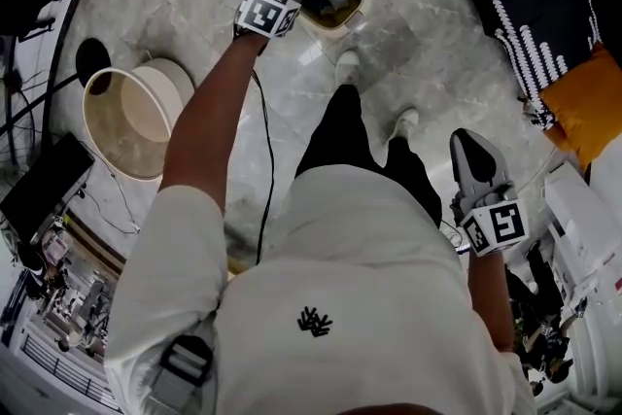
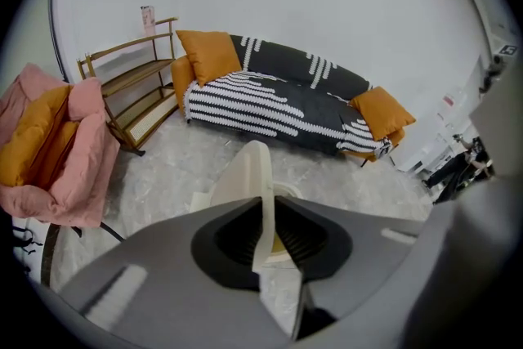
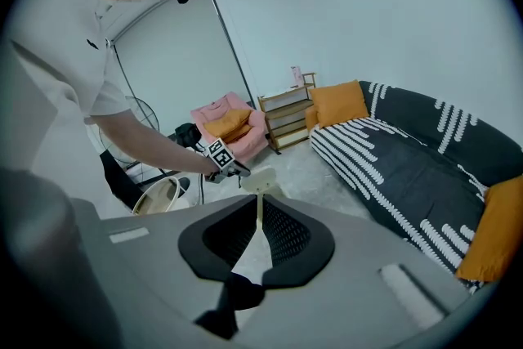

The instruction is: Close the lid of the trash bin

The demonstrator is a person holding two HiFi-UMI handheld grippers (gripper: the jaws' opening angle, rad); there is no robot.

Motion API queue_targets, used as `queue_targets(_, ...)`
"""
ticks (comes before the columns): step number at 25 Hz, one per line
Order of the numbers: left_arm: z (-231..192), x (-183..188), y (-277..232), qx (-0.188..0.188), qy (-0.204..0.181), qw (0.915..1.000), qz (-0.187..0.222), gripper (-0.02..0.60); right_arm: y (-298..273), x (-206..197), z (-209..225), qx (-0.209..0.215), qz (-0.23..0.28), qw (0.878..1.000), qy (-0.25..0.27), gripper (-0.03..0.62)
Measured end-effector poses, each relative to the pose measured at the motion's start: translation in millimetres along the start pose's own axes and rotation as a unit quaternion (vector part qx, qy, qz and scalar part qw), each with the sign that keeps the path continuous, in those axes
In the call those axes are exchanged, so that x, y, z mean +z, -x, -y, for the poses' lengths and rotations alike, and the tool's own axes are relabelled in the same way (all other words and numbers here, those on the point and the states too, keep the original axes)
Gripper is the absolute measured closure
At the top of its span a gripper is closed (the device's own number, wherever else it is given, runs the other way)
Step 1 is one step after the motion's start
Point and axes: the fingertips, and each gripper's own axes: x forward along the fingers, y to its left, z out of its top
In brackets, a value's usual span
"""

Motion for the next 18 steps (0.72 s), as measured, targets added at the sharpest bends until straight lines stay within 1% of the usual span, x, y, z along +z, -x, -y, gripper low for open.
queue_targets(3,13.0,-4.8,-4.9,-0.006,-0.005,0.9999,-0.013,0.477,1.4,-0.3,3.2,-0.001,0.001,1.000,-0.004,0.572)
queue_targets(6,29.6,-9.8,-15.6,-0.020,-0.011,0.9995,-0.024,0.477,3.7,-3.6,8.8,-0.003,0.000,1.000,-0.009,0.572)
queue_targets(18,57.7,-23.6,-56.1,-0.035,0.003,0.9979,-0.055,0.477,-3.3,-16.8,20.4,-0.001,-0.016,1.000,-0.026,0.572)
